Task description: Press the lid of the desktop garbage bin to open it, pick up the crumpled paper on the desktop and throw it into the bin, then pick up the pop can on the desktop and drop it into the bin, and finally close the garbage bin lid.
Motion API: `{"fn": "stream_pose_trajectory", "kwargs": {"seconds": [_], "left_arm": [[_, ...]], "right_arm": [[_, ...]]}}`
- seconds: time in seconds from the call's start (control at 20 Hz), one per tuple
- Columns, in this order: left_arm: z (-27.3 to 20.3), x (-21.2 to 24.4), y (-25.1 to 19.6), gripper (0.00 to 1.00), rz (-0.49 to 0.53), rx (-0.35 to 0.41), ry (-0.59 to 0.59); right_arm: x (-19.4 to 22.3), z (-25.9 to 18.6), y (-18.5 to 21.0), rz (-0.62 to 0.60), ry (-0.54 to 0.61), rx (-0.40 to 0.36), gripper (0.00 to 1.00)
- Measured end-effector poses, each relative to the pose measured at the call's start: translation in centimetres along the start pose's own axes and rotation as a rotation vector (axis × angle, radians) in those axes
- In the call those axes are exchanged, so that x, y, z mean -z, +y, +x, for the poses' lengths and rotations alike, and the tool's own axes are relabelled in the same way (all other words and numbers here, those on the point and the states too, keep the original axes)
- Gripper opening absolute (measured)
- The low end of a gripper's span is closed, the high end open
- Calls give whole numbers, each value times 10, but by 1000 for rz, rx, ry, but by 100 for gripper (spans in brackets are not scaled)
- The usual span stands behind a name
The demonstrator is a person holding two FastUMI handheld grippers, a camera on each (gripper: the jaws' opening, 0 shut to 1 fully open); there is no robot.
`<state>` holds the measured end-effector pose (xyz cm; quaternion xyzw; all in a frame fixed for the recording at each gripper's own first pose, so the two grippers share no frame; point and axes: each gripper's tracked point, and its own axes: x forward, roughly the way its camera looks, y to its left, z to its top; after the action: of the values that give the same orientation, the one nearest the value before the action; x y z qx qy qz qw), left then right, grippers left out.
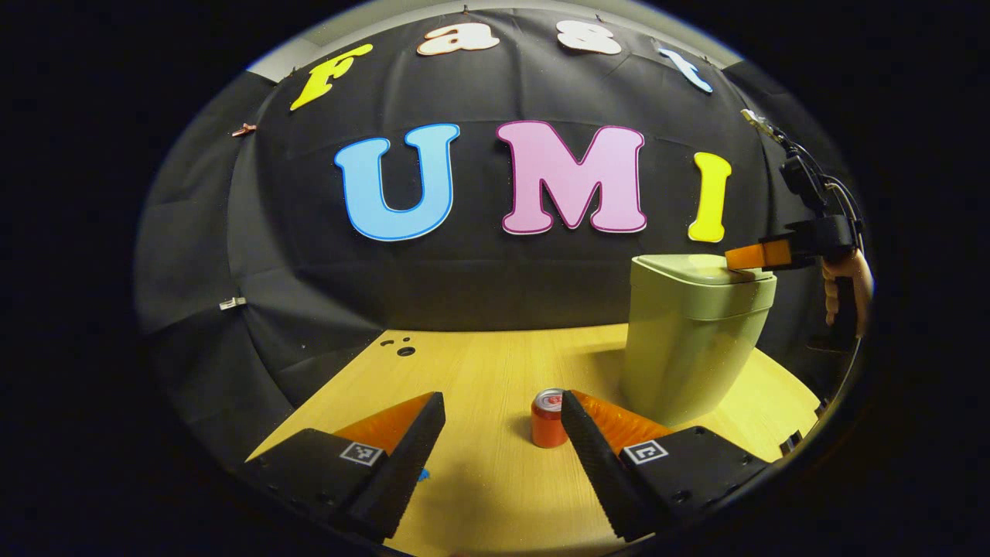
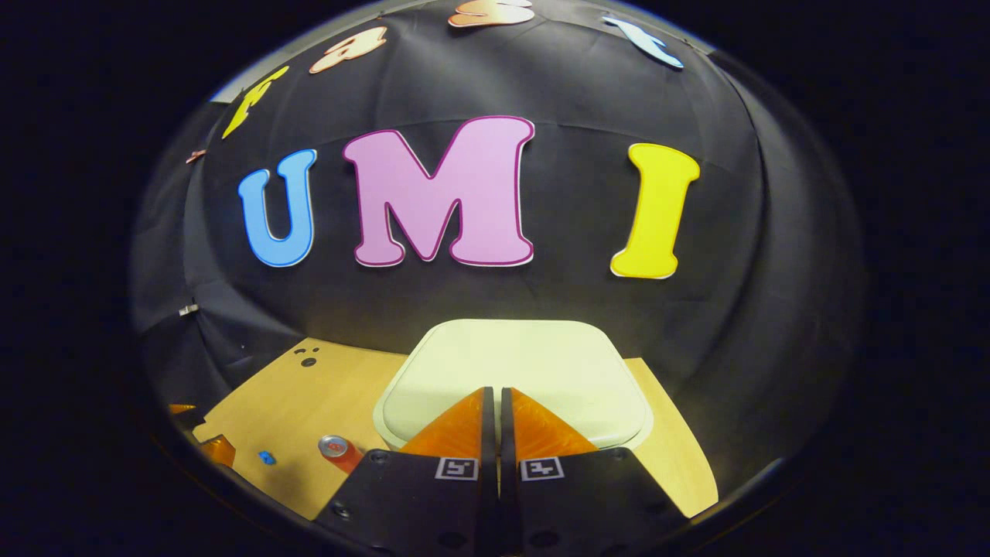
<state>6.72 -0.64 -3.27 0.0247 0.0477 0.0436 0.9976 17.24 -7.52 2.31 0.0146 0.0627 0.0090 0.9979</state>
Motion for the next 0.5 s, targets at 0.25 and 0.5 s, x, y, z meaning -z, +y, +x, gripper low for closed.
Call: {"fn": "stream_pose_trajectory", "kwargs": {"seconds": [0.25,0.5], "left_arm": [[-6,10,44,97,-15,-5,-9],[-16,31,82,97,-48,-21,-10]], "right_arm": [[-33,-27,-3,13,-81,86,5],[-34,-55,15,-1,-109,109,5]]}}
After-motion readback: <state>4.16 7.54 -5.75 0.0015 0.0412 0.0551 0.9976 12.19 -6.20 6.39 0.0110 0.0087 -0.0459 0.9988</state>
